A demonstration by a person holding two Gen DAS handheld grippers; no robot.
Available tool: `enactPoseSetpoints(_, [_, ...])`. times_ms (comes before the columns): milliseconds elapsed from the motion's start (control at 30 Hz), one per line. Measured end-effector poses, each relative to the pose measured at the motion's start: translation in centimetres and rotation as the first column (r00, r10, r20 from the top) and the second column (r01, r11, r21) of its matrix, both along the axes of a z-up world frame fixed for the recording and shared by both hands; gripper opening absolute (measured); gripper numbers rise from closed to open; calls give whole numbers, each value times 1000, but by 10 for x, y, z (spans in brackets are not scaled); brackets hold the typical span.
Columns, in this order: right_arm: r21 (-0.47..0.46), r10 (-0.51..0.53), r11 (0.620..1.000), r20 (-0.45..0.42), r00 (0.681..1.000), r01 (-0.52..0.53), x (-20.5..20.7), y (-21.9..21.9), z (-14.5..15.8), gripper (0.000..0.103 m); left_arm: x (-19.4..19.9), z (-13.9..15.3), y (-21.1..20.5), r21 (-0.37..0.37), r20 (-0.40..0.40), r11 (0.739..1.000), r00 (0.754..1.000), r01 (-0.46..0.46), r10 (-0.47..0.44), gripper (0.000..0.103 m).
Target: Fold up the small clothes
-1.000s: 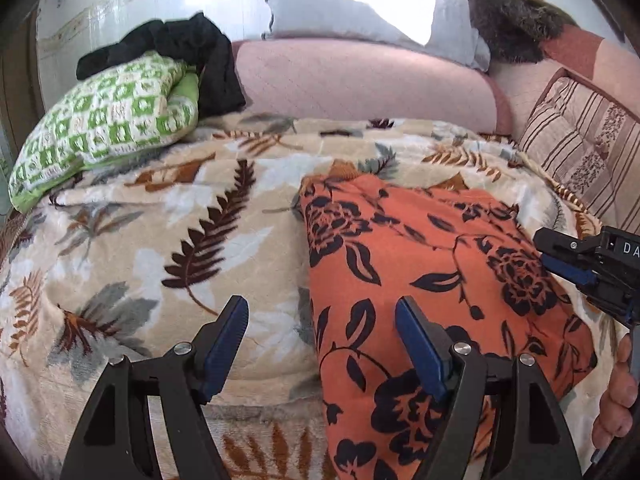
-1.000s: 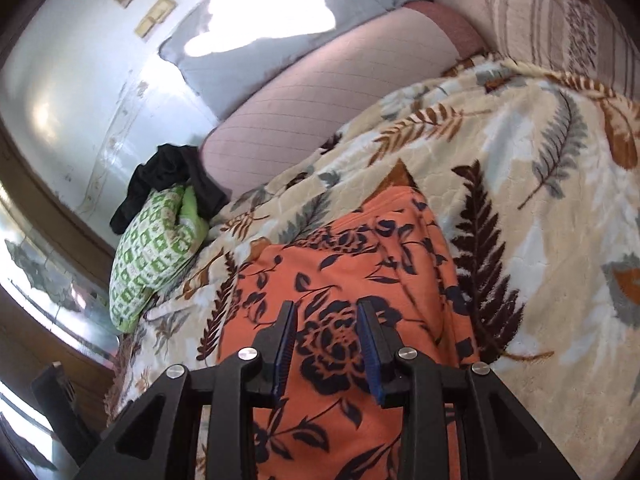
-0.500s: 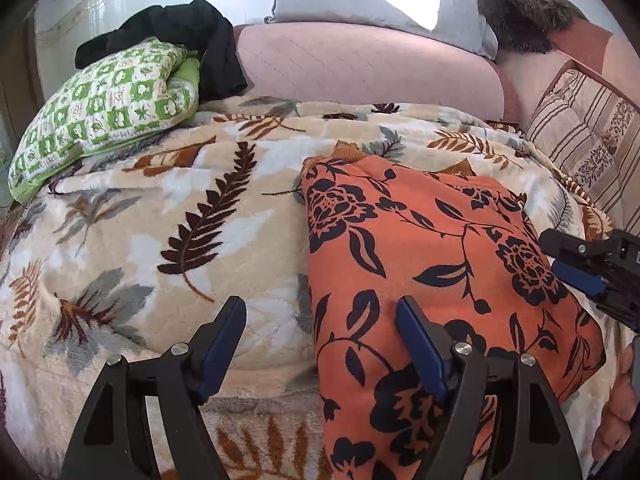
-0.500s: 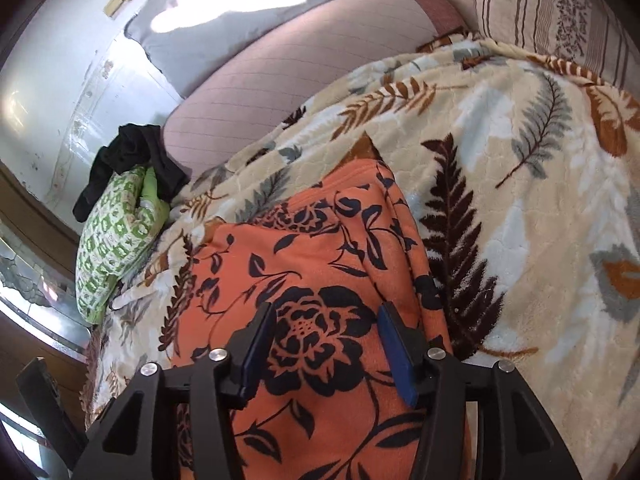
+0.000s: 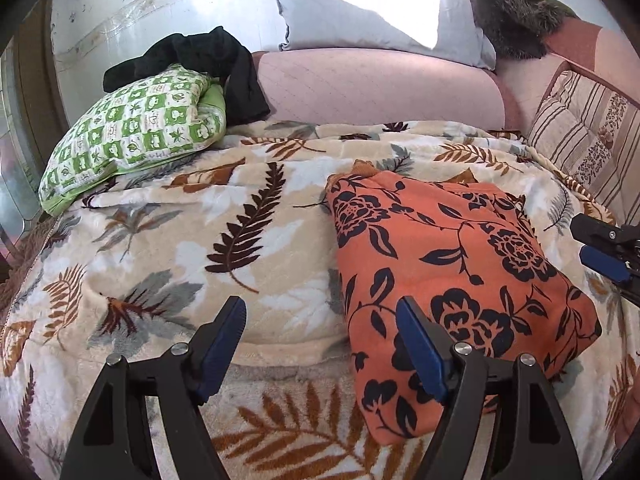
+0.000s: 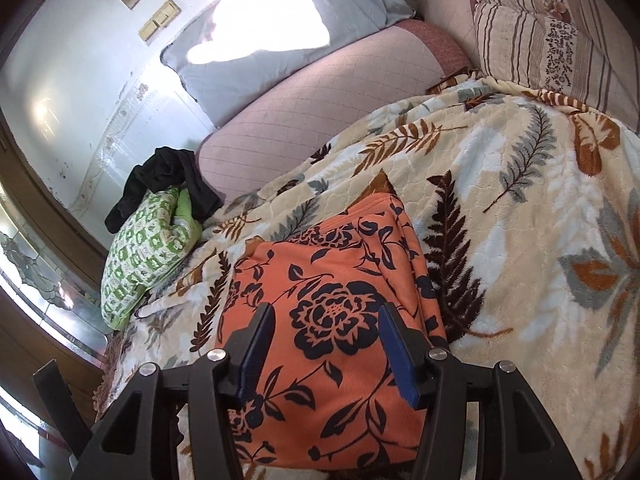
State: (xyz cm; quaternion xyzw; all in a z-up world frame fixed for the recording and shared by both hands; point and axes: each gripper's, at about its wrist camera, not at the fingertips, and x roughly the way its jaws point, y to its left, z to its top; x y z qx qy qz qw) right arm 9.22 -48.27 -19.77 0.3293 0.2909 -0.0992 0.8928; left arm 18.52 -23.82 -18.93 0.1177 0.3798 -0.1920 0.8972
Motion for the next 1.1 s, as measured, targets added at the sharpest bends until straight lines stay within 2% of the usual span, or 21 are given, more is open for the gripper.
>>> enactPoseSetpoints(367, [-67, 36, 997, -3, 999, -36, -13, 10, 5, 61, -6, 2, 1, 20, 19, 1000, 1000, -5, 5, 78])
enactPoseSetpoints(1100, [-60, 23, 998, -6, 1000, -23, 18, 2, -3, 61, 21, -4, -2, 28, 6, 1000, 1000, -7, 6, 78])
